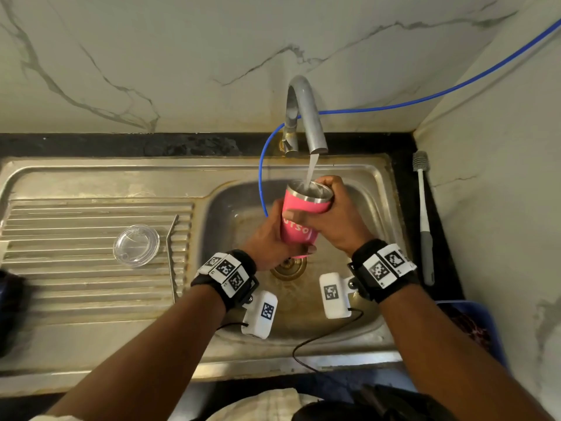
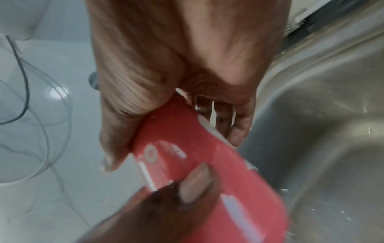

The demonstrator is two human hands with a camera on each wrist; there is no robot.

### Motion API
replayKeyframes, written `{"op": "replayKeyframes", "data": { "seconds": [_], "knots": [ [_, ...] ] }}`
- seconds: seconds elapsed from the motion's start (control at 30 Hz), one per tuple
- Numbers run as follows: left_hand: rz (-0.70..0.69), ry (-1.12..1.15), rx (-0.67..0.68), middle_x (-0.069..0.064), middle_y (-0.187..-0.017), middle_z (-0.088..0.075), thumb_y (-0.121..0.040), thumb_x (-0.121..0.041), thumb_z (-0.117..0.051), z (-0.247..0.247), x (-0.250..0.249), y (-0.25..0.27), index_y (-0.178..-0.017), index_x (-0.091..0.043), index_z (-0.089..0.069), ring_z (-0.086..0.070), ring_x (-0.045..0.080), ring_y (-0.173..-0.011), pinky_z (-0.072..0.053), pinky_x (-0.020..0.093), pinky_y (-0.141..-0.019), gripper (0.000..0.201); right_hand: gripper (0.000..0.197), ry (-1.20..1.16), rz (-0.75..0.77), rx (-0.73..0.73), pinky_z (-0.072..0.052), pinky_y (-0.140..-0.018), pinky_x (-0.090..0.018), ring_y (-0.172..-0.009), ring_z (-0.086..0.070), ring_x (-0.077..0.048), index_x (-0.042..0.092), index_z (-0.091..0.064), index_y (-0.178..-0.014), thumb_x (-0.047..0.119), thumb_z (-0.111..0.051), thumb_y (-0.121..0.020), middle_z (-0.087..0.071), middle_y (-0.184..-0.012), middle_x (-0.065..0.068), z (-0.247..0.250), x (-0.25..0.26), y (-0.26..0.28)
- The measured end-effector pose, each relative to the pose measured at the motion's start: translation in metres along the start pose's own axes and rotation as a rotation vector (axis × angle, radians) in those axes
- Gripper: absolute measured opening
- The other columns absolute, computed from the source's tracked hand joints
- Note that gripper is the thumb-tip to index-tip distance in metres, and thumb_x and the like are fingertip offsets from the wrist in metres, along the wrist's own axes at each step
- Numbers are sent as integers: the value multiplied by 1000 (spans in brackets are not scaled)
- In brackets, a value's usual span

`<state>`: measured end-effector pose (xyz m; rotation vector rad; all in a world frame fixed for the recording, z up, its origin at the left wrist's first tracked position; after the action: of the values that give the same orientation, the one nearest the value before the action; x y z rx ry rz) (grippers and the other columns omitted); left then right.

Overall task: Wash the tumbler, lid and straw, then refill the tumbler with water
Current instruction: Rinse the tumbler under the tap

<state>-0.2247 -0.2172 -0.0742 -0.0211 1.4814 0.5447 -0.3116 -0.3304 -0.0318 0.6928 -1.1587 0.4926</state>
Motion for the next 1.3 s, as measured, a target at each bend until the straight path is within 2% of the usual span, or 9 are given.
{"op": "replayKeyframes", "data": {
  "seconds": [0.17, 0.23, 0.33, 0.43, 0.53, 0.67, 1.0, 1.2, 1.3],
  "knots": [
    [-63, -104, -17, 1, -133, -63, -65, -11, -99, 12, 7, 0, -153, -14, -36, -65, -1, -115, -55, 18, -91, 107, 87, 196, 68, 116, -61, -91, -31, -103, -71, -6, 24, -59, -126, 29, -106, -53, -74, -113, 7, -4, 4, -5],
    [-47, -155, -55, 1, -140, -57, -62, -25, -99, 27, 15, 2, -152, -19, -38, -63, 13, -122, -57, 29, -93, 109, 85, 264, 69, 101, -59, -87, -22, -99, -70, -5, 21, -59, -125, 26, -106, -54, -72, -112, 8, 6, 3, -11],
    [26, -167, -128, 2, -142, -54, -74, -10, -94, 46, 27, 4, -147, -19, -45, -63, 22, -121, -57, 18, -82, 88, 89, 281, 28, -159, -48, -74, -10, -93, -65, -3, 21, -55, -129, 34, -105, -57, -69, -110, 10, 22, -1, -17],
    [23, -174, -157, 1, -136, -59, -79, -8, -90, 54, 27, 7, -135, -24, -53, -66, 20, -116, -58, 21, -84, 69, 92, 303, 46, 10, -59, -88, -27, -98, -68, -7, 21, -55, -129, 28, -106, -53, -70, -110, 11, 5, -7, -26],
    [17, -200, -160, -4, -129, -63, -81, -14, -90, 56, 27, 9, -130, -26, -58, -66, 13, -112, -56, 21, -89, 60, 89, 270, 51, -96, -50, -76, -5, -95, -66, -5, 18, -56, -130, 27, -105, -56, -69, -107, 12, 15, -10, -28],
    [27, -190, -182, -2, -126, -63, -78, -16, -91, 49, 31, 12, -126, -23, -61, -67, 14, -108, -54, 20, -83, 58, 92, 300, 92, 33, -59, -96, -35, -105, -68, -8, 23, -55, -128, 27, -106, -53, -70, -114, 10, -7, -12, -23],
    [-7, -265, -210, -4, -135, -59, -78, -20, -92, 44, 22, 9, -145, -17, -52, -63, 15, -114, -55, 33, -97, 79, 98, 192, 212, -27, -53, -93, -17, -111, -65, -1, 29, -51, -132, 33, -107, -51, -69, -120, 12, -2, 2, -17],
    [-81, -262, -164, -6, -124, -65, -75, -23, -94, 43, 5, 2, -148, -21, -48, -66, 4, -108, -53, 17, -89, 86, 98, 21, 162, 40, -57, -92, -23, -113, -67, -4, 20, -50, -135, 17, -106, -54, -68, -124, 6, -8, -2, -12],
    [-65, -277, -133, -5, -122, -67, -74, -23, -95, 43, 0, -1, -143, -23, -51, -67, 8, -107, -56, 24, -89, 82, 93, -81, 89, 53, -60, -96, -31, -120, -65, -10, 20, -53, -140, 13, -103, -61, -66, -133, 2, -11, -17, -10]
  ]
}}
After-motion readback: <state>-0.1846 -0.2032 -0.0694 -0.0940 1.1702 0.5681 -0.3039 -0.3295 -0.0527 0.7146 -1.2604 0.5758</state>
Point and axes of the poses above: each hand's wrist, its own y-axis away from the middle knuckle, its own z-axis out of the back of the hand, x = y × z, the point moved 8 cm from there along -y, towards the middle knuckle
